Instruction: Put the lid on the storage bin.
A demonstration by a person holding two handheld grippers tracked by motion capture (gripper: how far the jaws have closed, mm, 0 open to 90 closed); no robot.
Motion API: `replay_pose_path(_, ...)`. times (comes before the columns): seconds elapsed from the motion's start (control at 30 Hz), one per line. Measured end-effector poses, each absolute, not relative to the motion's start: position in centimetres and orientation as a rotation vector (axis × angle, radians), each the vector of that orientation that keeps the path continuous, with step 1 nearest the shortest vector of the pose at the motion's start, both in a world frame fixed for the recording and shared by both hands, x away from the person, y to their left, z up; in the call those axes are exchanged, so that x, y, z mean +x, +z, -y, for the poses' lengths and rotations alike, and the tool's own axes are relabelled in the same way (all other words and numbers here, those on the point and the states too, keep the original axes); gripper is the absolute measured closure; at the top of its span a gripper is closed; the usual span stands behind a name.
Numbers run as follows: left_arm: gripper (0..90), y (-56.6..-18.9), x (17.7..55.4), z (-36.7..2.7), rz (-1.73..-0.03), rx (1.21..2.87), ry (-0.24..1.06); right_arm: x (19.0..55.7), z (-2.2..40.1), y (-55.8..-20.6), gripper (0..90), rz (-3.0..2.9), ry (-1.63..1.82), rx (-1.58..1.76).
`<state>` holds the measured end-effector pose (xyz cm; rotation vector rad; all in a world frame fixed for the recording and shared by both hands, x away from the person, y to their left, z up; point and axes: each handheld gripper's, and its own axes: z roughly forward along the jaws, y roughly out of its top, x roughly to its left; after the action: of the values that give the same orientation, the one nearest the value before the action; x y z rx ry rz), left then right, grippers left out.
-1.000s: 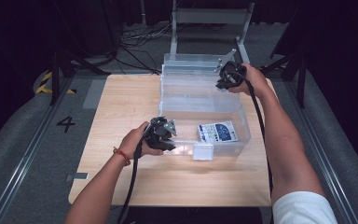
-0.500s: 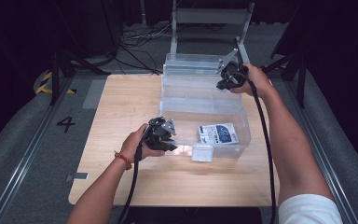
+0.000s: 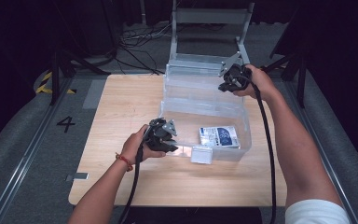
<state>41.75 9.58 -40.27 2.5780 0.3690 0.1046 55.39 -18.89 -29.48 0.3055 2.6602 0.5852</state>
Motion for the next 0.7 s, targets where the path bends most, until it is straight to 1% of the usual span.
replay_pose_path(0.37,73.6,-40.4,41.5,-9.6,-0.384,2.566,0.114,54.5,19.1,-28.8,90.0,-2.656,0.615,0.258)
replay_pose_path(0.7,72.9,-40.5,41.2,-9.6,-0.388,2.554,0.136,52.4,18.8,-27.7,90.0,-2.648,0.621,0.198)
